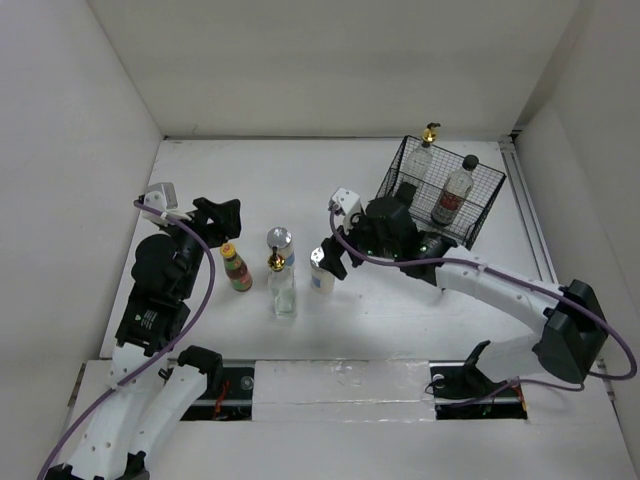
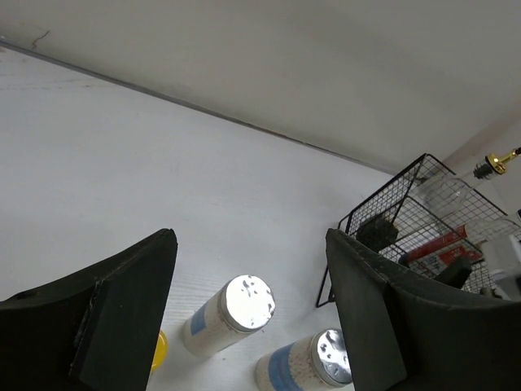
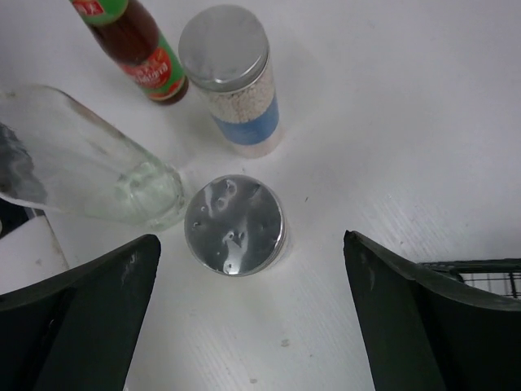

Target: Organize the condiment bottles

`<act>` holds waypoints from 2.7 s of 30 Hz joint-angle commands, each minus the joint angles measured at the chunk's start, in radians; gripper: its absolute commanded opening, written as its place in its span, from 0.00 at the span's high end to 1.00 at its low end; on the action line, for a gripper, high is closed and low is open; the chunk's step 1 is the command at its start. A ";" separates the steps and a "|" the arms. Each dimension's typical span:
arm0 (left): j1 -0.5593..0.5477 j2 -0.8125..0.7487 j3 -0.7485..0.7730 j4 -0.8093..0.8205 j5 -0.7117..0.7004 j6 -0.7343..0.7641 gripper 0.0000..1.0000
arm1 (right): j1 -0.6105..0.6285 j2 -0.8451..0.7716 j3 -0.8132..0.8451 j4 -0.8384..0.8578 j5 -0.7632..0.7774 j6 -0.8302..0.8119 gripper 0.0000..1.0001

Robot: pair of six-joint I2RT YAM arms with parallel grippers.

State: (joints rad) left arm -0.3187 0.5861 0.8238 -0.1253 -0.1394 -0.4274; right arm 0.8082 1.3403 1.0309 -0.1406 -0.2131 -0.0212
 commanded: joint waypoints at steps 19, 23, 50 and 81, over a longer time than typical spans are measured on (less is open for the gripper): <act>0.004 0.009 0.000 0.026 0.026 0.010 0.30 | 0.059 0.163 0.047 0.111 0.038 0.027 0.31; 0.004 0.009 0.000 0.026 0.026 0.010 0.30 | 0.059 0.064 0.037 0.121 0.150 0.049 0.37; 0.004 0.009 0.000 0.035 0.044 0.010 0.30 | -0.440 -0.182 0.106 0.171 0.376 0.095 0.38; 0.004 0.009 0.000 0.035 0.054 0.010 0.30 | -0.431 0.089 0.063 0.182 0.290 0.133 0.10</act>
State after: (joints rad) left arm -0.3187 0.5934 0.8238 -0.1246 -0.0990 -0.4267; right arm 0.3683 1.4422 1.0405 -0.0353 0.0929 0.1020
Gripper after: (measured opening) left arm 0.698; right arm 0.882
